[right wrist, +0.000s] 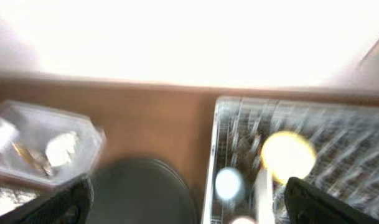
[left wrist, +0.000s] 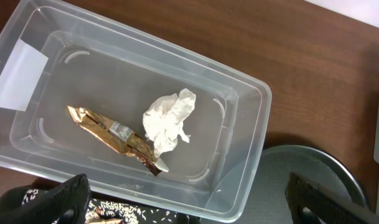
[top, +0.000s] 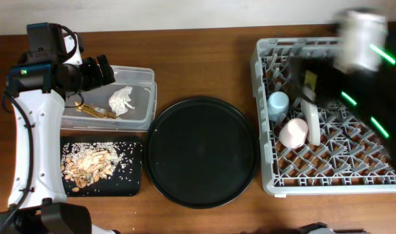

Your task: Sort waste into correct bins and load items into the dishwasher rack

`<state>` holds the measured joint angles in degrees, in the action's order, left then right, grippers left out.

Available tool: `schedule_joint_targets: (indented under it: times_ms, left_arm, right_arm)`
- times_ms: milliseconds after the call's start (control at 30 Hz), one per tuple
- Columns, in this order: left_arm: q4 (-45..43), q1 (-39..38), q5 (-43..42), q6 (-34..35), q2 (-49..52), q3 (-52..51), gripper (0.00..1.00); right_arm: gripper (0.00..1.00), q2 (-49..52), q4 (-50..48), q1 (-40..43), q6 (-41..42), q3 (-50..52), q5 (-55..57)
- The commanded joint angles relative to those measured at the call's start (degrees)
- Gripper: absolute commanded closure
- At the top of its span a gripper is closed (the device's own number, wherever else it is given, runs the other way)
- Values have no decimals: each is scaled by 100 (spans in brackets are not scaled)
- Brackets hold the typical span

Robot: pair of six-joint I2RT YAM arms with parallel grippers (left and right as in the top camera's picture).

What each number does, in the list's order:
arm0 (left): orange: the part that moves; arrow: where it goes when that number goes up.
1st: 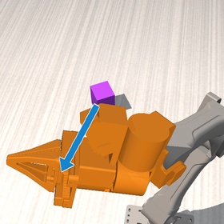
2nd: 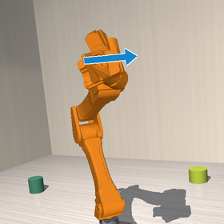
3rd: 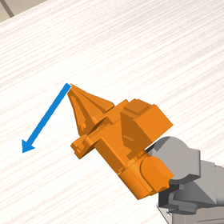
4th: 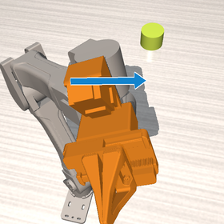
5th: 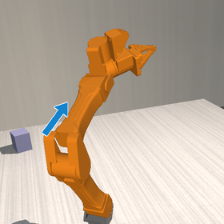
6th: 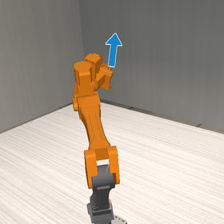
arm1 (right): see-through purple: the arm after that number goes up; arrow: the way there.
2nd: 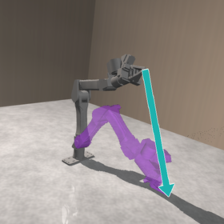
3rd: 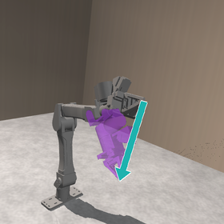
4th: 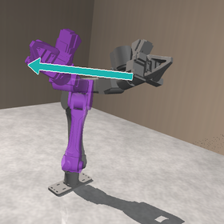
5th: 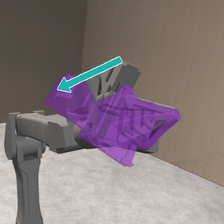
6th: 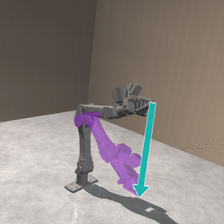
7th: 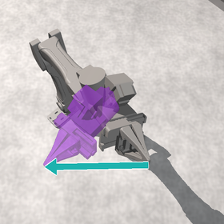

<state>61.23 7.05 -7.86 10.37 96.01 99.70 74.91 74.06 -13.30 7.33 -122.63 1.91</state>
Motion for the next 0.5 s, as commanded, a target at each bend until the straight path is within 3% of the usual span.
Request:
schedule_joint_targets:
  times_ms: [0, 100, 300, 467]
  left_arm:
    - [-2, 15, 22, 50, -13, 9, 1]
    - [-2, 15, 22, 50, -13, 9, 1]
    - [-2, 15, 22, 50, -13, 9, 1]
    - [-2, 15, 22, 50, -13, 9, 1]
  right_arm:
    - [1, -1298, -811, -17, -4, 741, 455]
    - [1, -3429, -3088, -13, -4, 3578, 852]
    - [1, -6712, -6000, 127, 0, 8786, 929]
    - [1, -7473, -7801, 883, 1355, 11420, 905]
